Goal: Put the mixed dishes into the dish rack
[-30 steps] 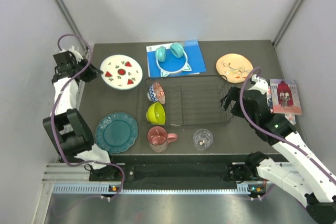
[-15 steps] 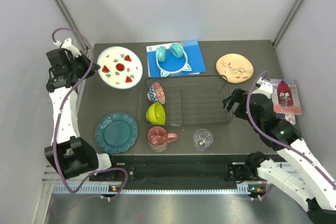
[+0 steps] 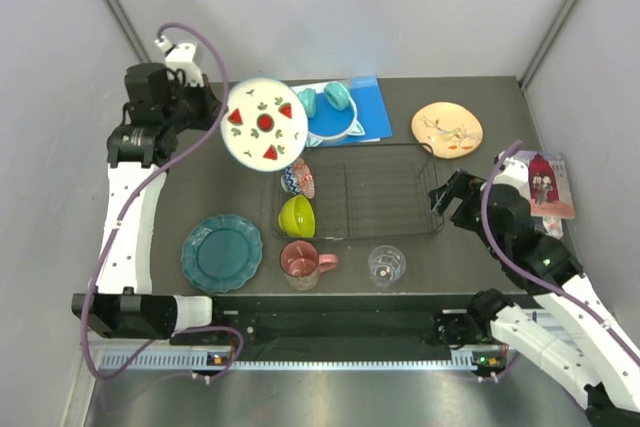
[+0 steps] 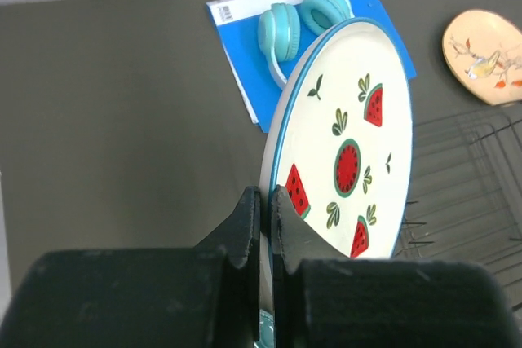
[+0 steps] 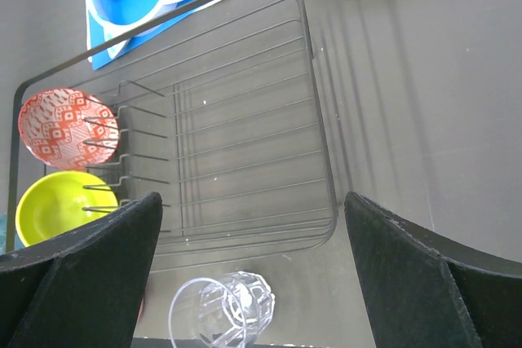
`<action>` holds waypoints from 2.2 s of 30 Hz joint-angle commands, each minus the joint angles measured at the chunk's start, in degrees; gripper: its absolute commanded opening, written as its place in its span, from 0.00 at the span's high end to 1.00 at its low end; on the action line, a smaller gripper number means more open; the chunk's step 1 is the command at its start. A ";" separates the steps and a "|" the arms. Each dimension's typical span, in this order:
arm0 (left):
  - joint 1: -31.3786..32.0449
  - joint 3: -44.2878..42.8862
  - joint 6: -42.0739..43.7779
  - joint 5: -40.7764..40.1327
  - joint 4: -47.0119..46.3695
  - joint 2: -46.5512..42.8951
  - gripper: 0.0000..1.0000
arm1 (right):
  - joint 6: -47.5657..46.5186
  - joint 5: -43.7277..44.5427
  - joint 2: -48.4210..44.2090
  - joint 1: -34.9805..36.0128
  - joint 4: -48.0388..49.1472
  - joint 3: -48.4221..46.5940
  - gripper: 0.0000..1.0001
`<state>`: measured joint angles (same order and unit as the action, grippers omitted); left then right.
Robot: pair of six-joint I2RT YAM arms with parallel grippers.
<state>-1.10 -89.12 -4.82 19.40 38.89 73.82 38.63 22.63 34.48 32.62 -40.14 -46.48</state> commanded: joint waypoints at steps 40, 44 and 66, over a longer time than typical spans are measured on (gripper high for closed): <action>45.49 -9.15 56.31 -33.90 -18.23 10.55 1.00 | 1.53 3.73 -7.67 0.51 -2.14 3.32 0.07; 46.19 -4.32 62.81 -34.51 -25.42 9.68 1.00 | 2.06 3.65 -8.64 0.51 -2.40 3.76 0.07; 47.33 10.54 75.39 -31.88 -40.30 8.44 1.00 | 3.73 3.56 -11.19 0.51 -3.63 4.03 0.08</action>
<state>45.45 -79.46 66.32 -12.91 11.00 85.76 41.80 25.50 23.59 32.62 -44.23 -42.65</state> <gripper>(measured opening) 0.034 0.925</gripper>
